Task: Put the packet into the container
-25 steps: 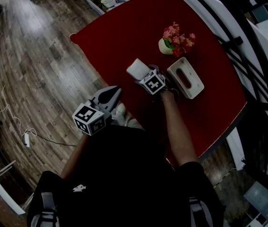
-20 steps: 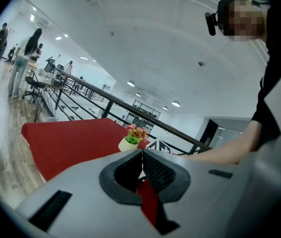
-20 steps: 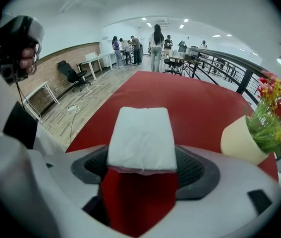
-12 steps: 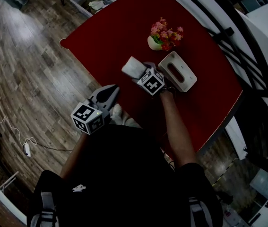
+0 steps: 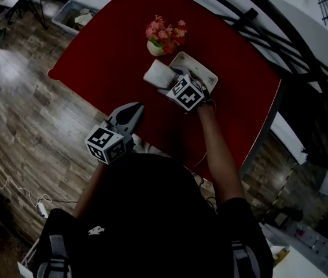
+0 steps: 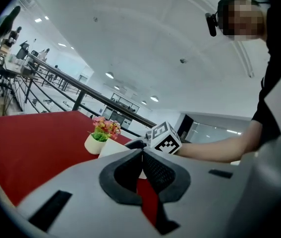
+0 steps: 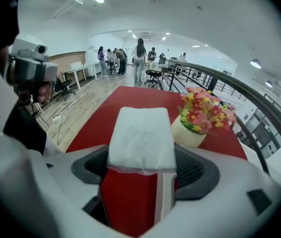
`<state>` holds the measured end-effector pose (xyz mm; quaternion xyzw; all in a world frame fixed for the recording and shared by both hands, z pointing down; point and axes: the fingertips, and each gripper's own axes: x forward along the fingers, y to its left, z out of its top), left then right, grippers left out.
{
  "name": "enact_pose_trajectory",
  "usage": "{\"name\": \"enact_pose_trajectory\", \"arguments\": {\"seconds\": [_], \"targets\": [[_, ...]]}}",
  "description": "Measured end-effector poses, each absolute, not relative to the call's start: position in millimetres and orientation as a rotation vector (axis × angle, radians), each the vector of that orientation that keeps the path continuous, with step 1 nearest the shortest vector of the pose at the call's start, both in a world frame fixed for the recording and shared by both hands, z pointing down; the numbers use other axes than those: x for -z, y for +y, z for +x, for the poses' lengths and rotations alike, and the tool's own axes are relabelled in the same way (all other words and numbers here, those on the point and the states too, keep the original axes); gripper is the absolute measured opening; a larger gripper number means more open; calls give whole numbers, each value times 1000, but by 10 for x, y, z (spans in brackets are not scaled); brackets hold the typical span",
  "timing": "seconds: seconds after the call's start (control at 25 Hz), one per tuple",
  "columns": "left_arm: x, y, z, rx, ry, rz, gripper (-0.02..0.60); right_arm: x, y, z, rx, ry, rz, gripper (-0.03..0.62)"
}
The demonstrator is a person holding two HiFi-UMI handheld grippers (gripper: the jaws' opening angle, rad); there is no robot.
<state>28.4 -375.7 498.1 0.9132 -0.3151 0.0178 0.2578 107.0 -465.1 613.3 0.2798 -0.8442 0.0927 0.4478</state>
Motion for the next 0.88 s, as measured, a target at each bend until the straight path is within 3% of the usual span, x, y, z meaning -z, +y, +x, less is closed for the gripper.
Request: {"name": "enact_pose_trajectory", "arguments": {"seconds": [0.52, 0.88], "targets": [[-4945, -3837, 832, -65, -719, 2524, 9, -6240, -4709, 2327, -295, -1933, 842, 417], [-4997, -3850, 993, -106, -728, 2518, 9, -6462, -4709, 2641, -309, -1919, 817, 417]]}}
